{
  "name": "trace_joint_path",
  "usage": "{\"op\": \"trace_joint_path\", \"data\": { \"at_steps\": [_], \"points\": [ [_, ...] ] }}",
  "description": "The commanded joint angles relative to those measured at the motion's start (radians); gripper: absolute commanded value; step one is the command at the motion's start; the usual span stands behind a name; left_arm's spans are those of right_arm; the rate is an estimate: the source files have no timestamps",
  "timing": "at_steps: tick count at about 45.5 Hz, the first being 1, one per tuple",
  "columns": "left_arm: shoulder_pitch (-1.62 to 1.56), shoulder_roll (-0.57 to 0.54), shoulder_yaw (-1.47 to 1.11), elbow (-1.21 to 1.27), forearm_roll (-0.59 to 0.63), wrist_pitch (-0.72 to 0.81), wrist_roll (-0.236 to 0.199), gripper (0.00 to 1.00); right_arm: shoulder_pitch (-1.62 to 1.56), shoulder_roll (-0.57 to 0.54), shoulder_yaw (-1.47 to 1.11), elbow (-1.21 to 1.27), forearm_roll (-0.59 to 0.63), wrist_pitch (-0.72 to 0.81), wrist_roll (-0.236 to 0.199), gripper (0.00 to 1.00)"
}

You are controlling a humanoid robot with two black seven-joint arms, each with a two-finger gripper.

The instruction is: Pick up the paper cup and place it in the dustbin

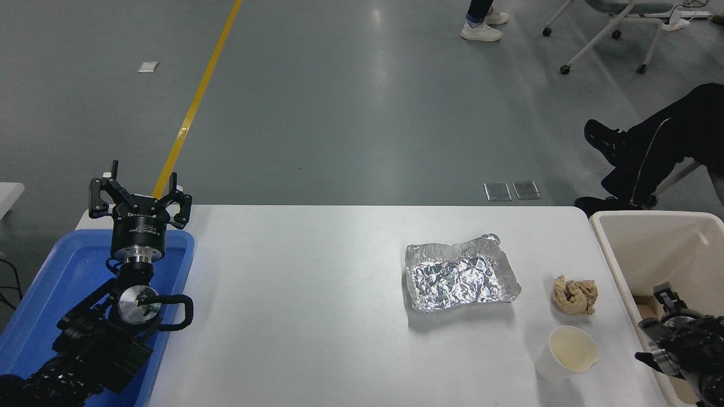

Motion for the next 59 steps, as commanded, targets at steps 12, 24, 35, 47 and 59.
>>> {"op": "trace_joint_path", "data": {
  "at_steps": [12, 24, 35, 47, 59],
  "points": [
    [-0.001, -0.001, 0.001, 0.000, 0.001, 0.000, 0.002, 0.99, -0.002, 0.008, 0.001, 0.001, 0.000, -0.002, 0.000, 1.00],
    [-0.001, -0.001, 0.001, 0.000, 0.001, 0.000, 0.002, 0.99, 0.011, 0.009, -0.001, 0.001, 0.000, -0.002, 0.000, 1.00],
    [-0.001, -0.001, 0.001, 0.000, 0.001, -0.001, 0.002, 0.99, 0.049, 0.012, -0.010, 0.003, -0.002, 0.004, 0.000, 1.00],
    [0.002, -0.001, 0.001, 0.000, 0.001, -0.001, 0.002, 0.99, 0.090, 0.009, -0.036, 0.021, -0.018, 0.011, 0.000, 1.00],
    [0.002, -0.001, 0.001, 0.000, 0.001, -0.001, 0.002, 0.99, 0.282, -0.069, -0.197, 0.234, -0.060, 0.018, 0.000, 1.00]
  ]
}}
